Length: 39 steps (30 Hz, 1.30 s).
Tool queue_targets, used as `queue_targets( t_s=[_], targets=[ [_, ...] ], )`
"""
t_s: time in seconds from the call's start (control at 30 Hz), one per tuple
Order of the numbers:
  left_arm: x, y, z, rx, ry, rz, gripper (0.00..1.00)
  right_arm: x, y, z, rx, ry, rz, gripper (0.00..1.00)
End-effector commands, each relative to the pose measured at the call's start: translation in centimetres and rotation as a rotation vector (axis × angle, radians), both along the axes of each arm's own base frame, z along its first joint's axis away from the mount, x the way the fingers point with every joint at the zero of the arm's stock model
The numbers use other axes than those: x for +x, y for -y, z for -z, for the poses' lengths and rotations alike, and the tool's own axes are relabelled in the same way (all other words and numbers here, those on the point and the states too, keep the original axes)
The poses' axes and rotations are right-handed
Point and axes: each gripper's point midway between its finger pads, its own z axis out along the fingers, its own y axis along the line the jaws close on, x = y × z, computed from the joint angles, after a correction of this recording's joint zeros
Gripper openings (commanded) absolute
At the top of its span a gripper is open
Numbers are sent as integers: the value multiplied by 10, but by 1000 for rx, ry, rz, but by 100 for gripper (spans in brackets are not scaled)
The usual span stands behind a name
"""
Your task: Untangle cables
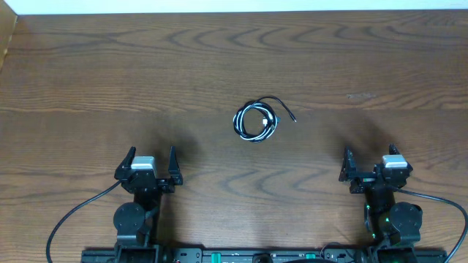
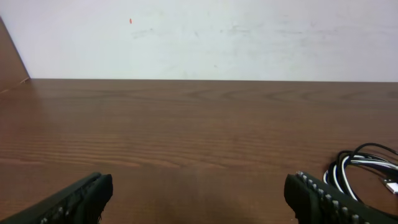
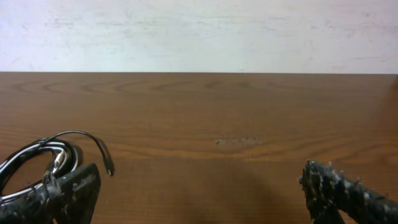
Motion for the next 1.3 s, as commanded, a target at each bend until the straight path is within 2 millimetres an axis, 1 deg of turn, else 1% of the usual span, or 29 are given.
queue_targets(
  t_s=[0.0, 0.43, 0.63, 0.77, 0.87, 1.07, 1.17, 1.27],
  targets=[
    [-2, -8, 15, 12, -51, -42, 93, 0, 2, 1, 5, 0, 7, 99],
    [-1, -8, 13, 12, -43, -42, 93, 0, 0, 0, 7, 2, -2, 99],
    [-1, -6, 10, -8, -33, -36, 93, -1, -10, 0, 12, 1, -61, 99],
    [0, -6, 4, -8, -12, -37, 93, -1, -10, 1, 11, 1, -61, 99],
    [-1, -6, -3, -9, 1, -36, 93, -1, -11, 1, 12, 1, -65, 99],
    [-2, -6, -21, -10, 18, -32, 93, -3, -26, -1, 20, 5, -152, 99],
    [-2, -2, -34, -11, 12, -13, 93, -7, -38, -7, 26, 14, -227, 99],
    [0, 2, -49, -13, 1, 14, 93, -11, -48, -17, 35, 33, -290, 99]
  ],
)
